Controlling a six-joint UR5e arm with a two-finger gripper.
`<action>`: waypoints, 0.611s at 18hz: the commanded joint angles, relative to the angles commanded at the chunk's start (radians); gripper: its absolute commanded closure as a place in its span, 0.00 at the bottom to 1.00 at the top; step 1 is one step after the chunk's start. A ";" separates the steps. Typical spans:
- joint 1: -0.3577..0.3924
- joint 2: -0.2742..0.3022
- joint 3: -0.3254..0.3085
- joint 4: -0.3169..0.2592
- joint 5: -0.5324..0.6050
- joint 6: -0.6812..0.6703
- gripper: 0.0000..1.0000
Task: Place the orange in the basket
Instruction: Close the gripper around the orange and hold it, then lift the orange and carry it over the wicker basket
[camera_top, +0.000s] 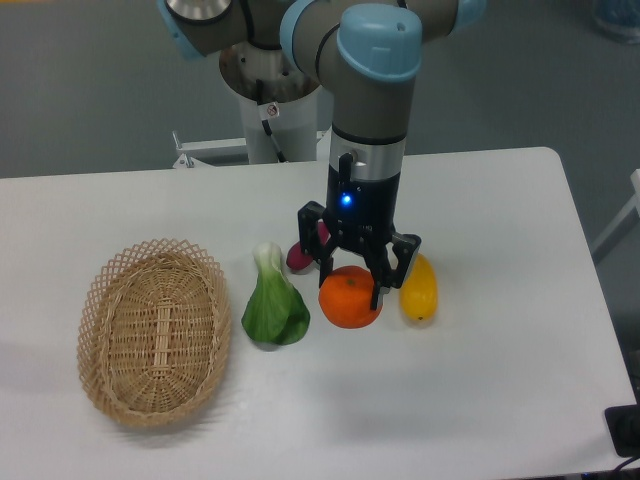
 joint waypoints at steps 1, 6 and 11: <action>-0.003 -0.003 0.000 0.002 0.000 -0.021 0.44; -0.067 -0.011 -0.011 0.003 0.044 -0.124 0.44; -0.182 -0.029 -0.018 0.009 0.120 -0.267 0.44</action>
